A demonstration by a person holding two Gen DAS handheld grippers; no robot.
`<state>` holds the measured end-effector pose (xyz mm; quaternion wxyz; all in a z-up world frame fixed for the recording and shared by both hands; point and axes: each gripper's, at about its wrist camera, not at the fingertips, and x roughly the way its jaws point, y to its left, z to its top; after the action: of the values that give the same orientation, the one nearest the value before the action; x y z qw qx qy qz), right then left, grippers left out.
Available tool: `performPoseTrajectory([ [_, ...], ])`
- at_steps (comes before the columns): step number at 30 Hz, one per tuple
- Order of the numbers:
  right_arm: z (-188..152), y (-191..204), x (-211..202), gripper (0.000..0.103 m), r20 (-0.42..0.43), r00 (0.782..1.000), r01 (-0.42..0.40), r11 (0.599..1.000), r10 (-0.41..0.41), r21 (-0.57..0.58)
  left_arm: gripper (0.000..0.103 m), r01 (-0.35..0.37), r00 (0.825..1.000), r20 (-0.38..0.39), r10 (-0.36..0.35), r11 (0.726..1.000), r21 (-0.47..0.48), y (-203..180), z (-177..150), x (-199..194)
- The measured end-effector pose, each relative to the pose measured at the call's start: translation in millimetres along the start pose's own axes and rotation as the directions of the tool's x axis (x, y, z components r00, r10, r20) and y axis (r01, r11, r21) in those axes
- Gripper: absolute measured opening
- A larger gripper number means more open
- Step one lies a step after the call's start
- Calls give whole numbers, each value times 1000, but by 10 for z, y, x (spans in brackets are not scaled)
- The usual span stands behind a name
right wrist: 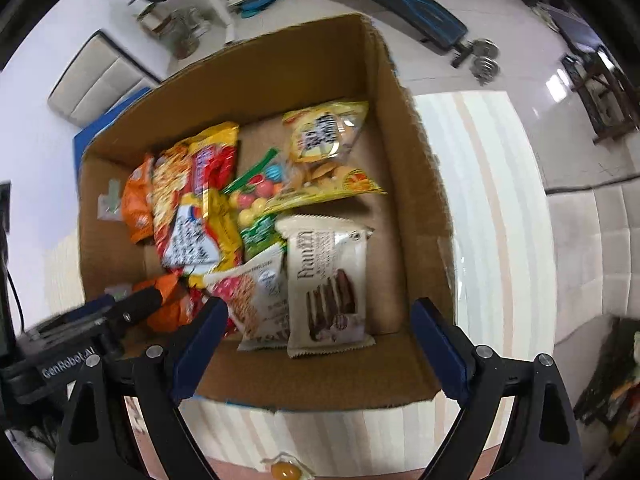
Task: Organize snacks
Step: 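Move both tools back toward the snacks left on the table, then grasp the red-green packet with left tool while right tool grasps the wrapped egg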
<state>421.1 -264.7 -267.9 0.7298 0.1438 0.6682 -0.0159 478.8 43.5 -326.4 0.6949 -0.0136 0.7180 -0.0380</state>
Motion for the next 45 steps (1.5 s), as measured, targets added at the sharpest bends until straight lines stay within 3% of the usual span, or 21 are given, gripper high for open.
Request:
performPoseTrajectory([
  [10,-421,185,-438,95,65,997,-29,992,38,-122,83,-46,982,182,48,999,-16,-18,-536,-634],
  [17,-1021,423,-637,95,64,992,-93,982,105,-163,83,-60,960,268,74,996,-59,327,-1151,-850],
  [22,-1545,566,-374,95,-8,995,-95,982,95,-161,83,-64,977,200,77,996,-68,785,-1719,-657],
  [28,-2118,552,297,95,-151,983,-114,993,109,-27,83,-115,991,63,121,989,-89,1450,-2379,-100],
  [34,-2503,446,876,95,-250,959,-96,983,134,157,83,-155,988,-4,155,981,-120,1865,-2478,317],
  [37,-2599,418,1051,95,-275,955,-62,979,114,193,83,-176,984,-34,173,978,-111,1973,-2431,531],
  [41,-2680,416,1197,95,-295,952,-24,980,83,198,83,-183,982,-67,178,979,-85,2055,-2332,808],
  [45,-2705,504,1235,95,-297,954,12,992,27,128,83,-196,978,-83,192,980,-37,2051,-2253,997],
])
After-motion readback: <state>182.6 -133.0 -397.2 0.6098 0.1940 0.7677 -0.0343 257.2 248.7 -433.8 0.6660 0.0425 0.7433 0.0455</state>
